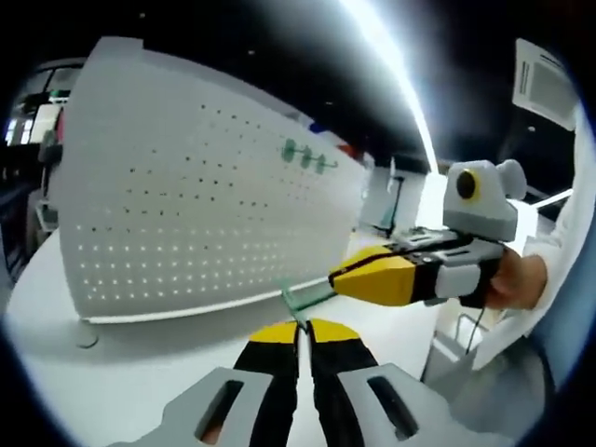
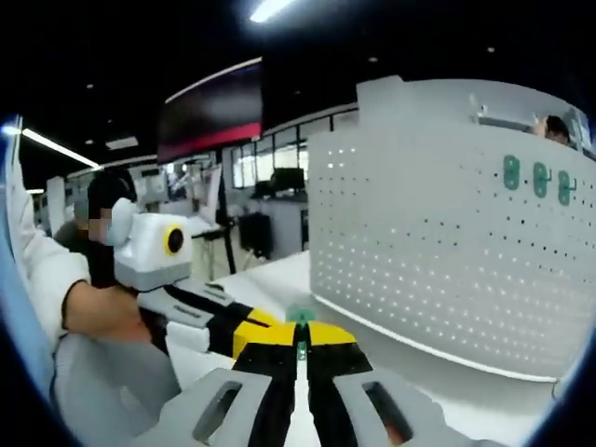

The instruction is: Insert the hook assembly into the mounting plate slot until the hook locks in place.

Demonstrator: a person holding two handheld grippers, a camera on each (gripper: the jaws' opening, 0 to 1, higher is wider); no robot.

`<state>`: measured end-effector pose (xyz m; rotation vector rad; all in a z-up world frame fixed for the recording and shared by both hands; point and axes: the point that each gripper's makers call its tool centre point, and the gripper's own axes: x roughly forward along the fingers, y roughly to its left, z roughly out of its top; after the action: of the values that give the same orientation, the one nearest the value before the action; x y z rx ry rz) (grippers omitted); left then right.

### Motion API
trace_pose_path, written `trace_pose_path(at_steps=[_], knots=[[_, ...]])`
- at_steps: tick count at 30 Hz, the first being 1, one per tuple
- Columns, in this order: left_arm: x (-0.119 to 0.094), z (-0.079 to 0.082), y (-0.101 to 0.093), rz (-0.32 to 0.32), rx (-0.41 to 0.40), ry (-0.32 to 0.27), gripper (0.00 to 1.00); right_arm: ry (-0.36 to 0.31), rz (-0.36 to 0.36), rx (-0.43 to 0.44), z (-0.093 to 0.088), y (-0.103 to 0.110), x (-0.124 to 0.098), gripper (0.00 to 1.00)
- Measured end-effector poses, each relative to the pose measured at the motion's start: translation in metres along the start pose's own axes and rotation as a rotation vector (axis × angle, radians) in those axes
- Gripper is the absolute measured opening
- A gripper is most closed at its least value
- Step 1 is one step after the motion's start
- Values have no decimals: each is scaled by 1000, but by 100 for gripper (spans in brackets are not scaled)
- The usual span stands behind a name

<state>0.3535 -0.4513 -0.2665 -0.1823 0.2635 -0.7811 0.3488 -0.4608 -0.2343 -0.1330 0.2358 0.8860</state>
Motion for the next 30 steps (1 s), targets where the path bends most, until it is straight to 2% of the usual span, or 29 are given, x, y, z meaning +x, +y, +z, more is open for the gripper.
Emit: trace_pose_path(at_steps=[3,11,16,30], knots=[[-3,1,6,27,-8,-1,2,33,-12,-42,-7,2,2,1],[-4,2,10,45,-65,-6,1,24,-24,-109,-6,4,5,1],[-4,2,9,37,-78,-8,1,41,-31,-159,-10,4,10,2],[-3,-1,5,20,-84,4,1,49,-27,-203,-15,4,19,1]])
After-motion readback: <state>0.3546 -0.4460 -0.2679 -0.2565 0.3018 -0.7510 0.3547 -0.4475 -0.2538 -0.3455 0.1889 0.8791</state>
